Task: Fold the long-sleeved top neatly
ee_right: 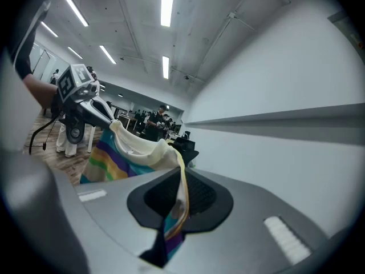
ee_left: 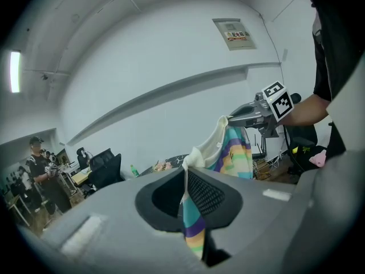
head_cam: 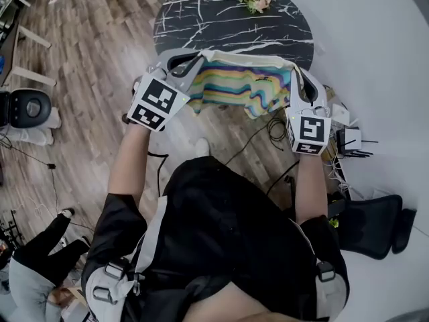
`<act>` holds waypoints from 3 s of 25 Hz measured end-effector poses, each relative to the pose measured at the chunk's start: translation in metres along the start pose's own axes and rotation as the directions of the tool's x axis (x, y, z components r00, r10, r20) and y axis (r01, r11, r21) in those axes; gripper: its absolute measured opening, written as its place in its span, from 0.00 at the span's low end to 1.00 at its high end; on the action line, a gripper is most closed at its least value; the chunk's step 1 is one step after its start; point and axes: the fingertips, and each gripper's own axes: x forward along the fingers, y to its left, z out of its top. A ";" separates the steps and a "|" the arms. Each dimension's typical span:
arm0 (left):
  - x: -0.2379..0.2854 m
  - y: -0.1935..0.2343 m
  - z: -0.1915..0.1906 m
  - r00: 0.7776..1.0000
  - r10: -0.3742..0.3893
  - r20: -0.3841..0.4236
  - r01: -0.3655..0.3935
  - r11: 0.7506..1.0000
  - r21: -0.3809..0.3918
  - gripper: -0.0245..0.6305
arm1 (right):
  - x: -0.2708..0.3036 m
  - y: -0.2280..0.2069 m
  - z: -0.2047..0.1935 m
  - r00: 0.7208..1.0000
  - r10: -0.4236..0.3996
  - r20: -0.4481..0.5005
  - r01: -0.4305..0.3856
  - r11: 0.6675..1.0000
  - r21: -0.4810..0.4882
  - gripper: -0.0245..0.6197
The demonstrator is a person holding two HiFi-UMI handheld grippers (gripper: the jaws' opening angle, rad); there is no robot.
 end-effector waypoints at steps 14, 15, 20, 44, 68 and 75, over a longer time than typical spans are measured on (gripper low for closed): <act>0.052 0.054 -0.045 0.998 -0.061 -0.031 0.060 0.997 -0.044 0.07 | 0.078 0.007 -0.025 0.995 -0.037 -0.088 0.036 0.999 -0.004 0.06; 0.057 0.058 -0.046 0.998 -0.057 -0.035 0.056 0.997 -0.045 0.07 | 0.084 0.005 -0.027 0.995 -0.037 -0.090 0.037 0.999 -0.005 0.06; 0.090 0.082 -0.048 0.998 -0.033 -0.059 0.030 0.998 -0.047 0.07 | 0.127 -0.011 -0.036 0.994 -0.015 -0.108 0.014 1.000 -0.001 0.06; 0.314 0.208 -0.126 0.970 -0.033 -0.243 0.003 0.992 -0.123 0.07 | 0.369 -0.077 -0.138 0.959 0.113 -0.261 -0.125 0.992 -0.027 0.06; 0.400 0.214 -0.212 0.927 -0.056 -0.371 -0.024 0.978 -0.208 0.29 | 0.427 -0.072 -0.249 0.867 0.232 -0.442 -0.226 0.972 0.066 0.34; 0.360 0.194 -0.221 0.924 -0.071 -0.375 -0.026 0.968 -0.249 0.29 | 0.378 -0.055 -0.254 0.845 0.236 -0.479 -0.207 0.972 0.112 0.33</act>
